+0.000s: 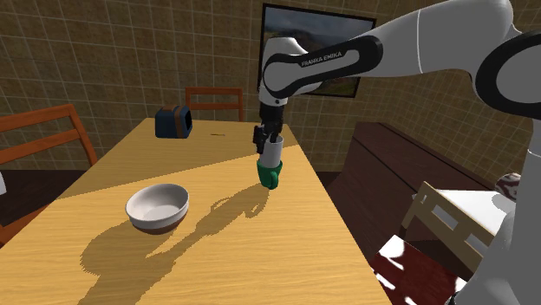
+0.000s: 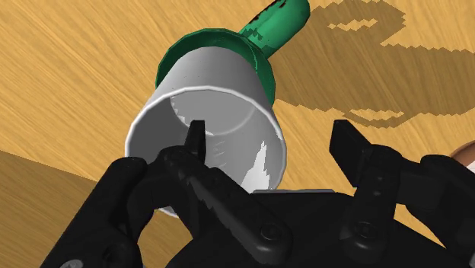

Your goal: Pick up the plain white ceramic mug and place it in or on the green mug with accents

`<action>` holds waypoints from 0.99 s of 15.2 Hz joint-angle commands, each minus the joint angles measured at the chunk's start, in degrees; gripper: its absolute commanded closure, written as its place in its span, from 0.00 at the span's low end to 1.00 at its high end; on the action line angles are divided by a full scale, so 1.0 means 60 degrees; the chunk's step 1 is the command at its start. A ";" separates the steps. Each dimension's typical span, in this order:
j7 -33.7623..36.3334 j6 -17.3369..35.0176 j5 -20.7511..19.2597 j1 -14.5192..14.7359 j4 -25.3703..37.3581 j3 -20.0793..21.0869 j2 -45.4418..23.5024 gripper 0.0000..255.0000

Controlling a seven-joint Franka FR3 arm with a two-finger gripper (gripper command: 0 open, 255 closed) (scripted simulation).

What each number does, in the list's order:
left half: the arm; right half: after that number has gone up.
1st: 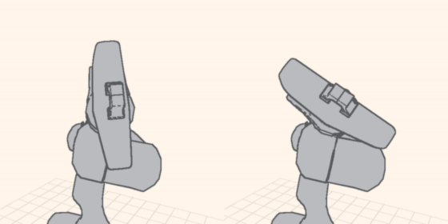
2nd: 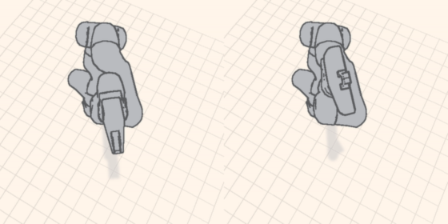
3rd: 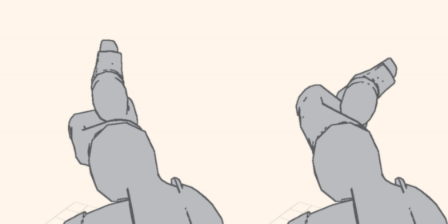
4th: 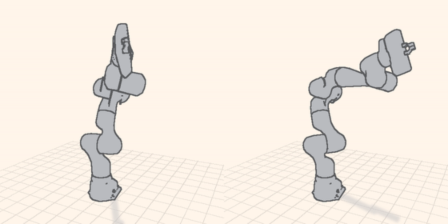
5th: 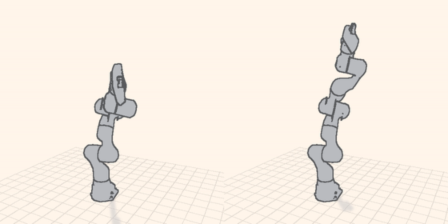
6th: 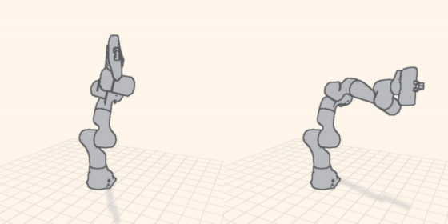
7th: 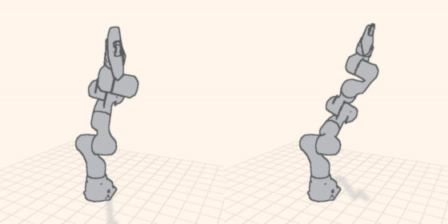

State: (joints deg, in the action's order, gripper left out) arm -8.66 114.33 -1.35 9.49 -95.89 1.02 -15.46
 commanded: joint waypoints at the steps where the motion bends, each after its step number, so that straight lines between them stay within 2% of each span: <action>1: 0.0000 0.0000 0.0000 0.0000 0.0000 0.0000 0.0000 0.00; 3: 0.0000 0.0000 0.0000 0.0000 0.0000 0.0000 0.0000 0.00; 7: -0.0009 -0.1120 0.0011 0.0010 0.0875 0.0008 0.0245 0.00; 15: -0.0009 -0.1120 0.0011 0.0010 0.0875 0.0008 0.0245 0.00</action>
